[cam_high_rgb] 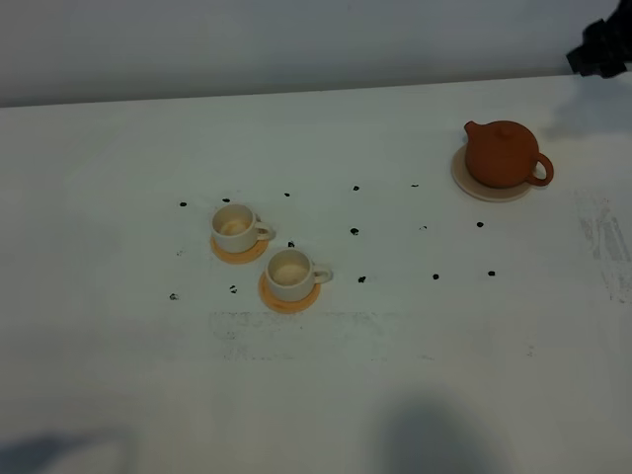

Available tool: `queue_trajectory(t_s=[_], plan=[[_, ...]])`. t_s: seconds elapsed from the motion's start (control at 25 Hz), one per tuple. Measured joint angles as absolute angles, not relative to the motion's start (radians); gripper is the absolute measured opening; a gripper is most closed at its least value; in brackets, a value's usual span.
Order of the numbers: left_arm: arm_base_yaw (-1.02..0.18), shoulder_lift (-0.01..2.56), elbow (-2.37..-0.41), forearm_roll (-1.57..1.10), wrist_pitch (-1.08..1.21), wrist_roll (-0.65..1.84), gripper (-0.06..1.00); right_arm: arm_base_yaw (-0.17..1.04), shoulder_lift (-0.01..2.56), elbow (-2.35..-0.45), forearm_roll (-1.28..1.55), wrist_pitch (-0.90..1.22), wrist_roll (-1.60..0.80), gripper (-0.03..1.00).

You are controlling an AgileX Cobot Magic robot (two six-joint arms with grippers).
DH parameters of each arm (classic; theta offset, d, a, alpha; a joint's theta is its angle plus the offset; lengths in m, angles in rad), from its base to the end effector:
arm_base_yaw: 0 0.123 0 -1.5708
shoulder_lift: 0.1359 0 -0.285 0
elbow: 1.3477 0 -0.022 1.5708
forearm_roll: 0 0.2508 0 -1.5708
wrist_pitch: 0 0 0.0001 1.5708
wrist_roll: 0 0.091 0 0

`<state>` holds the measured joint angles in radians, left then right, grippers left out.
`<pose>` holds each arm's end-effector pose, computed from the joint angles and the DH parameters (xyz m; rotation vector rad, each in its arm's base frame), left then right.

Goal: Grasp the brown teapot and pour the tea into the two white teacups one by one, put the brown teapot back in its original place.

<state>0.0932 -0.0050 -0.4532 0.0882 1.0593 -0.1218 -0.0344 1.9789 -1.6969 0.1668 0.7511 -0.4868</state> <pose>-0.0012 0.0069 0.2646 -0.2252 2.0704 0.0890 0.4512 -0.0052 0.2669 -0.4565 2.4591 -0.0226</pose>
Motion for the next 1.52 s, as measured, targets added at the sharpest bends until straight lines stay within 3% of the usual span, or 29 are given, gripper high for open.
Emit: queue_trajectory(t_s=[0.4,1.52], plan=[[0.093,-0.005,-0.453,0.088,1.059,-0.122,0.25,-0.055,1.968,-1.419,0.174,0.420,-0.485,0.53],[0.093,-0.005,-0.453,0.088,1.059,-0.123,0.25,0.000,2.106,-1.404,0.074,0.358,-0.437,0.53]])
